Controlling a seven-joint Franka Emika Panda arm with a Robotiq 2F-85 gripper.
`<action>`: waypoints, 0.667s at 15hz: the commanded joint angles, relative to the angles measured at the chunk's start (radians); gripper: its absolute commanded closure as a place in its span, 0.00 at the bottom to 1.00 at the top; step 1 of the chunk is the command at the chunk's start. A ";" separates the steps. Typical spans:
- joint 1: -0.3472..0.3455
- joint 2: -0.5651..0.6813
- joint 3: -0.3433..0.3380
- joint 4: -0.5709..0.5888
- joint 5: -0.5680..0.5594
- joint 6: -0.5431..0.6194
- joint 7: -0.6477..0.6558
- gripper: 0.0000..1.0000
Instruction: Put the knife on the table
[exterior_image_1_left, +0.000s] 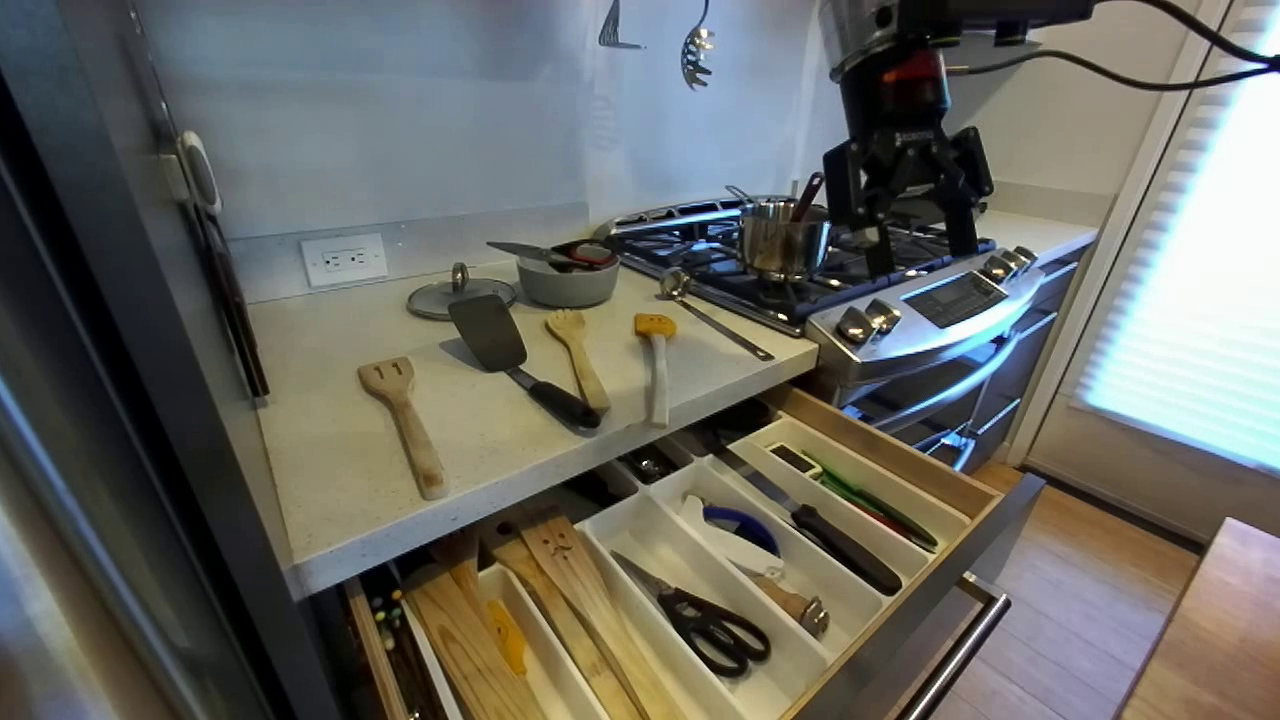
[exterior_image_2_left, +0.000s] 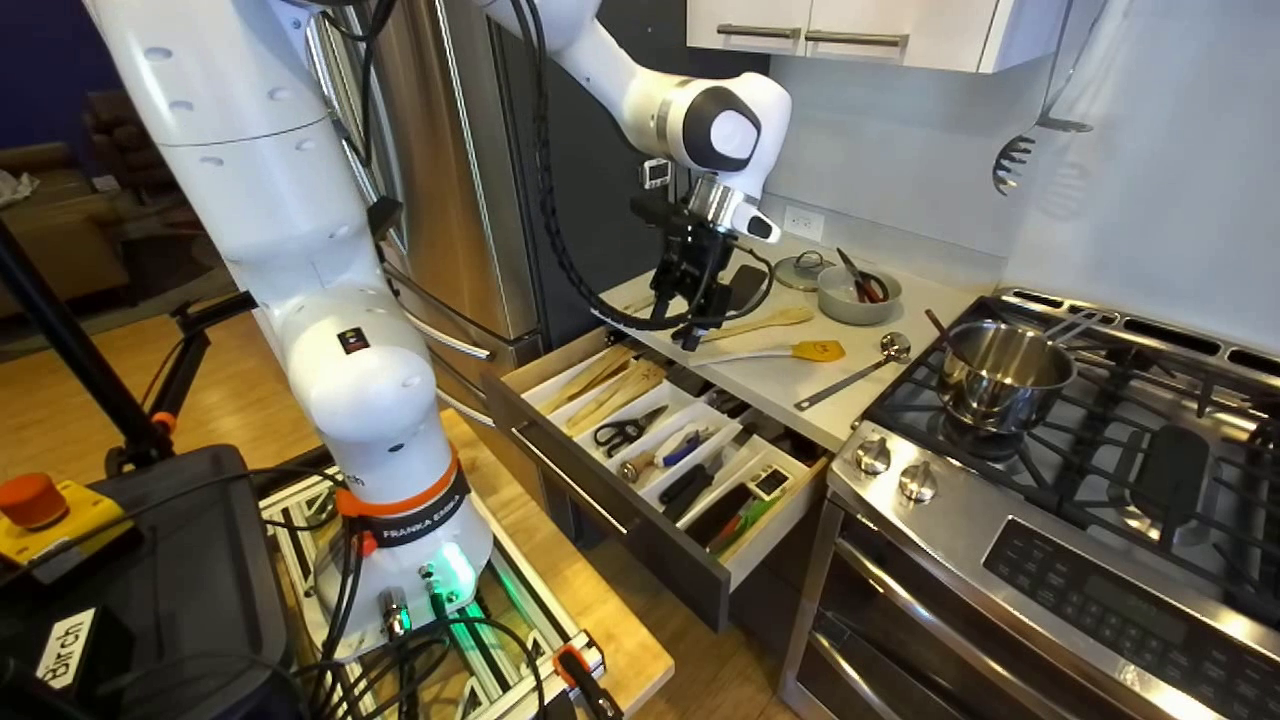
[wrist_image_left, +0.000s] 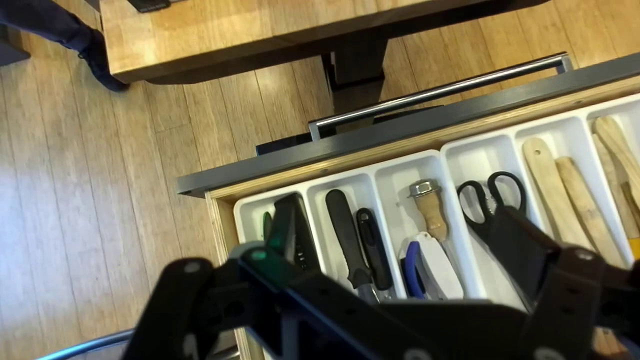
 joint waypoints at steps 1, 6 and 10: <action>0.008 -0.003 -0.006 0.006 0.000 -0.001 0.000 0.00; 0.023 -0.030 0.011 -0.026 -0.006 0.142 0.019 0.00; 0.026 0.182 0.014 -0.013 -0.138 0.372 0.077 0.00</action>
